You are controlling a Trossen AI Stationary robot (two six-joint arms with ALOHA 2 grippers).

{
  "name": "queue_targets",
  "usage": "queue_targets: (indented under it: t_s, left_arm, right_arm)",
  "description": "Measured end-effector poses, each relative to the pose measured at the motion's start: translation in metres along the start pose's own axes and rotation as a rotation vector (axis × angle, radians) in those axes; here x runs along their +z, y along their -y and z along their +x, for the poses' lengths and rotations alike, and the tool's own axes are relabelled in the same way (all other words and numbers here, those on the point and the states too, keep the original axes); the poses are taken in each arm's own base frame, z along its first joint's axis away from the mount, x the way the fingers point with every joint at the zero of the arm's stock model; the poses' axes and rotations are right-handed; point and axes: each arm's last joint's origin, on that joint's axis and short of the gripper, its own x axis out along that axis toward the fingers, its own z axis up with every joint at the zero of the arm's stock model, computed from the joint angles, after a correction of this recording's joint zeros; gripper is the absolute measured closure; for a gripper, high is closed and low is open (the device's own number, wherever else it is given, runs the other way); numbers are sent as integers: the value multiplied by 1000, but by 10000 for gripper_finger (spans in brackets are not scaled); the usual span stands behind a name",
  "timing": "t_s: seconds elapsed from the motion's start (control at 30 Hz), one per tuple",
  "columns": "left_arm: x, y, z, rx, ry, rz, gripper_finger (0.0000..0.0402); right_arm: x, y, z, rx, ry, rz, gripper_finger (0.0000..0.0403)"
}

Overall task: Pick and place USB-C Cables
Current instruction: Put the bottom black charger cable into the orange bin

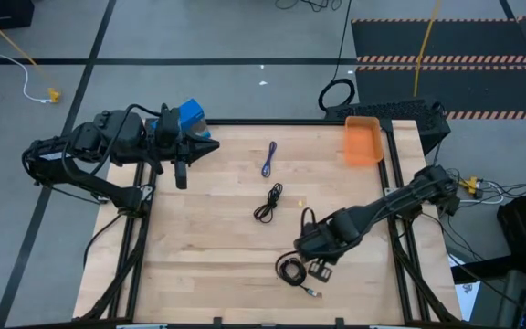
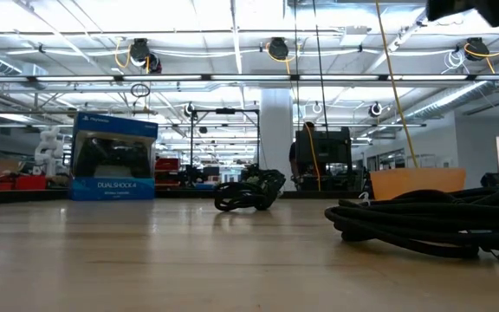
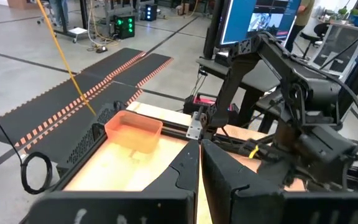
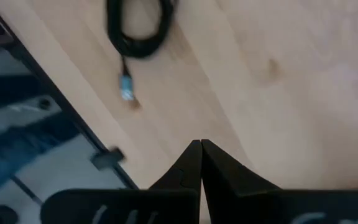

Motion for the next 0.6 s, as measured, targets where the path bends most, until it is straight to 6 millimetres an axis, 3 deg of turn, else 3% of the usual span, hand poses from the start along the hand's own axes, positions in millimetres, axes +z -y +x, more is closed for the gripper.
queue_targets:
  t_s: [0.17,0.3,0.6]
  left_arm:
    - [0,0,0,0,-1,-17,380]
    - [0,0,0,0,-1,-21,380]
    - [0,0,0,-2,-2,-21,380]
  right_arm:
    - [13,-10,11,52,35,48,403]
    - [25,-8,19,43,21,255,403]
    - [50,-20,30,181,85,332,403]
